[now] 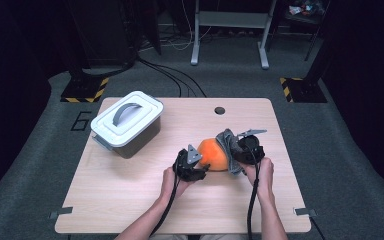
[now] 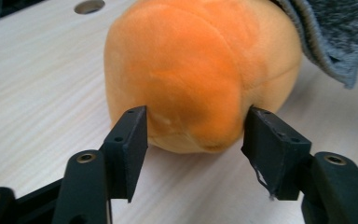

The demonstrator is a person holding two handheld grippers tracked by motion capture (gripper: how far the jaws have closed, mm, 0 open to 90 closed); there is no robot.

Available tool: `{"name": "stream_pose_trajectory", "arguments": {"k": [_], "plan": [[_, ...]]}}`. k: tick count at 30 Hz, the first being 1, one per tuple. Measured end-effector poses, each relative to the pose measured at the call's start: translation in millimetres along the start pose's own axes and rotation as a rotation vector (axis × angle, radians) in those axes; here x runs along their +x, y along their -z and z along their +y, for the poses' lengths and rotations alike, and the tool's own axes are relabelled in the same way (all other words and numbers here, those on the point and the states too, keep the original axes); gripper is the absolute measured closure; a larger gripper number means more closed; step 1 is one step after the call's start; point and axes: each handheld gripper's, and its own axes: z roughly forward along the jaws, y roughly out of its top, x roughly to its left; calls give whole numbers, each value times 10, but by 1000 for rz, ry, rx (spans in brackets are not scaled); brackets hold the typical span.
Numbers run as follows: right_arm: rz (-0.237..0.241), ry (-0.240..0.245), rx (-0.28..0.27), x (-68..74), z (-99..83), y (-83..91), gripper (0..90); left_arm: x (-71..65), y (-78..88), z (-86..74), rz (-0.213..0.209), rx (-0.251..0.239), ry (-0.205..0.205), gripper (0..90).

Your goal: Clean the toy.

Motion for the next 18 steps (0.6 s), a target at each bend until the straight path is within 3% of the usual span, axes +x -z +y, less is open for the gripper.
{"name": "stream_pose_trajectory", "arguments": {"k": [3, 7, 11, 14, 18], "plan": [[0, -3, -1, -21, 5, -7, 716, -31, -12, 7, -2, -9, -25, 562], [-4, -9, -24, -24, 2, 49, 718, 2, 13, 7, -42, -19, 11, 707], [23, 16, -64, 89, 43, 194, 718, 47, 54, 43, -97, -17, 62, 731], [52, 80, -81, 286, 129, 289, 718, 25, 70, 72, -121, -15, 74, 733], [63, 139, -61, 483, 212, 255, 718, 22, 74, 76, -122, -12, 71, 733]]}}
